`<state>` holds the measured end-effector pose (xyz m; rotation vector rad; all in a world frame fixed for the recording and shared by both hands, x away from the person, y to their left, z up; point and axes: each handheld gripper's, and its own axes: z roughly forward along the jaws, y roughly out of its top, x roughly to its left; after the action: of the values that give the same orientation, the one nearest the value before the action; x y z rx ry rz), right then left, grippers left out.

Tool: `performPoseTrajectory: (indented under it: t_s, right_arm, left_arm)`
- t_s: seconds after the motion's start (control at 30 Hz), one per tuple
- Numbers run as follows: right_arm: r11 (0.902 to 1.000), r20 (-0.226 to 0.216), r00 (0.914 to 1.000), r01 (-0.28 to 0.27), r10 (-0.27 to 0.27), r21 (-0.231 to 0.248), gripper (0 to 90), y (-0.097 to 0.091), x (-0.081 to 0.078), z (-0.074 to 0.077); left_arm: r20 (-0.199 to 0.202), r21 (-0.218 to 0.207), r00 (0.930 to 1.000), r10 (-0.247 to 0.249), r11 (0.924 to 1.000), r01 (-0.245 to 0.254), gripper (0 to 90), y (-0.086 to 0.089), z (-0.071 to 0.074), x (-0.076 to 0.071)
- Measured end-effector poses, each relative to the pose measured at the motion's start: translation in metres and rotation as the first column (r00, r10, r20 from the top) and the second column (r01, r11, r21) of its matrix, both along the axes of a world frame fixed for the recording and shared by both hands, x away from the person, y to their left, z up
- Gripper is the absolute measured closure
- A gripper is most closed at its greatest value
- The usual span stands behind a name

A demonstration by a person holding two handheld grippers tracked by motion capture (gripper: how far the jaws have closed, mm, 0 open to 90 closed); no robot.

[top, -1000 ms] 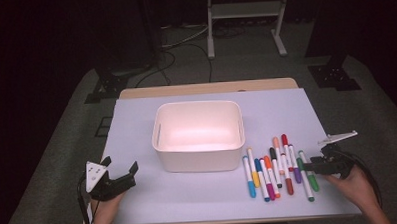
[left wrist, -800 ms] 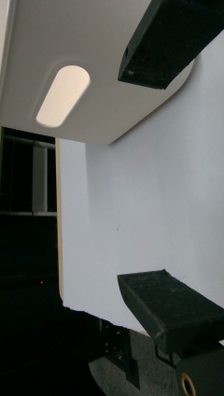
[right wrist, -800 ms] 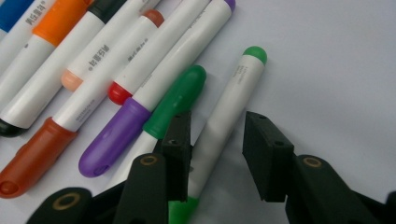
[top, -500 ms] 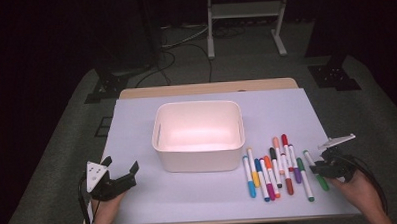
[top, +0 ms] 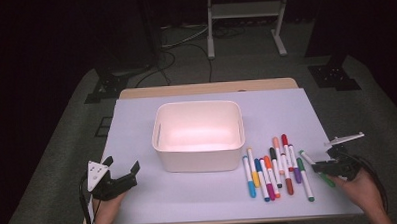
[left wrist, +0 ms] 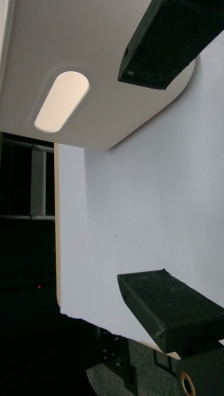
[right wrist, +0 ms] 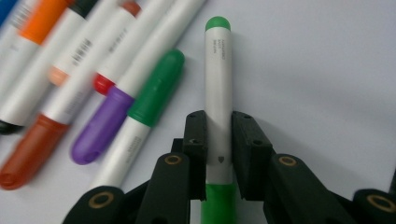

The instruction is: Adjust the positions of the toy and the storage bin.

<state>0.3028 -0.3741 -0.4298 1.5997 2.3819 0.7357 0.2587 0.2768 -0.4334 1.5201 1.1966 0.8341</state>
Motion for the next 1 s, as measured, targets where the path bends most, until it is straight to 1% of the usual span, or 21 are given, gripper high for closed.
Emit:
performPoseTrajectory:
  t_s: [0.07,0.13,0.3,0.33,0.4,0.43,0.47,0.5,0.53,0.57,0.6,0.63,0.67,0.7,0.77,0.83,0.87,0.9,0.93,0.97,1.0]
  right_arm:
    - [0.9979,0.003,0.9999,-0.014,0.014,0.063,75.7,-0.005,0.0,0.005]
    - [0.9948,0.007,0.9997,-0.026,0.025,0.099,75.7,-0.007,0.0,0.012]
    - [0.9716,0.024,0.9961,-0.088,0.085,0.219,75.7,-0.007,0.005,0.037]
    - [0.9658,0.027,0.9944,-0.106,0.102,0.237,75.7,-0.006,0.006,0.043]
    - [0.9459,0.035,0.9895,-0.144,0.14,0.291,75.7,-0.003,0.009,0.056]
    - [0.94,0.037,0.9872,-0.159,0.155,0.302,75.6,-0.001,0.01,0.062]
    - [0.94,0.037,0.9872,-0.159,0.155,0.302,75.6,-0.001,0.01,0.062]
    - [0.9207,0.046,0.9799,-0.198,0.194,0.336,75.7,0.004,0.014,0.077]
    - [0.9207,0.046,0.9799,-0.198,0.194,0.336,75.7,0.004,0.014,0.077]
    - [0.9092,0.058,0.974,-0.225,0.219,0.35,75.6,0.009,0.017,0.091]
    - [0.9092,0.058,0.974,-0.225,0.219,0.35,75.6,0.009,0.017,0.091]
    - [0.9003,0.073,0.9671,-0.254,0.244,0.354,75.6,0.014,0.02,0.102]
    - [0.9003,0.073,0.9671,-0.254,0.244,0.354,75.6,0.014,0.02,0.102]
    - [0.8961,0.083,0.9583,-0.285,0.274,0.34,75.6,0.022,0.024,0.116]
    - [0.8917,0.09,0.9534,-0.301,0.288,0.338,75.6,0.026,0.027,0.123]
    - [0.8714,0.111,0.9319,-0.362,0.345,0.331,75.6,0.044,0.035,0.144]
    - [0.8714,0.111,0.9319,-0.362,0.345,0.331,75.6,0.044,0.035,0.144]
    - [0.8598,0.117,0.9156,-0.401,0.385,0.316,75.6,0.057,0.04,0.157]
    - [0.8598,0.117,0.9156,-0.401,0.385,0.316,75.6,0.057,0.04,0.157]
    - [0.8411,0.13,0.8953,-0.445,0.426,0.308,75.6,0.072,0.045,0.168]
    - [0.834,0.131,0.8885,-0.458,0.44,0.307,75.6,0.078,0.047,0.172]
  left_arm:
    - [-0.011,0.002,0.9999,0.0,1.0,0.0,3.3,0.0,-0.001,0.001]
    - [-0.016,0.002,0.9999,-0.001,1.0,0.001,3.3,-0.001,-0.002,0.002]
    - [-0.018,0.003,0.9998,0.0,1.0,0.0,3.3,0.0,-0.003,0.002]
    - [-0.019,-0.004,0.9998,0.0,1.0,0.0,3.3,0.0,-0.003,0.002]
    - [-0.024,-0.017,0.9997,-0.003,0.9999,0.002,3.2,0.001,-0.003,0.002]
    - [-0.028,-0.016,0.9996,-0.001,0.9999,0.001,3.2,0.002,-0.003,0.002]
    - [-0.028,-0.016,0.9996,-0.001,0.9999,0.001,3.2,0.002,-0.003,0.002]
    - [-0.029,-0.012,0.9996,0.001,0.9999,-0.001,3.2,0.002,-0.004,0.003]
    - [-0.032,-0.013,0.9995,0.0,0.9999,0.0,3.2,0.002,-0.004,0.003]
    - [-0.032,-0.016,0.9995,0.0,0.9999,-0.001,3.2,0.002,-0.005,0.003]
    - [-0.032,-0.016,0.9995,0.0,0.9999,-0.001,3.2,0.002,-0.005,0.003]
    - [-0.033,-0.017,0.9995,0.002,0.9999,-0.003,3.2,0.003,-0.005,0.003]
    - [-0.033,-0.017,0.9995,0.002,0.9999,-0.003,3.2,0.003,-0.005,0.003]
    - [-0.033,-0.02,0.9994,0.004,0.9998,-0.004,3.2,0.003,-0.005,0.003]
    - [-0.035,-0.014,0.9993,0.01,0.9999,-0.01,3.2,0.004,-0.004,0.004]
    - [-0.039,-0.014,0.9992,0.011,0.9998,-0.011,3.2,0.004,-0.005,0.004]
    - [-0.042,-0.015,0.999,0.01,0.9998,-0.011,3.2,0.004,-0.005,0.004]
    - [-0.049,-0.014,0.9988,0.011,0.9998,-0.012,3.2,0.005,-0.006,0.004]
    - [-0.047,-0.018,0.9988,0.013,0.9997,-0.014,3.2,0.004,-0.006,0.005]
    - [-0.051,-0.012,0.9986,0.009,0.9999,-0.01,3.2,0.005,-0.006,0.005]
    - [-0.052,-0.015,0.9986,0.008,0.9998,-0.009,3.2,0.005,-0.007,0.005]
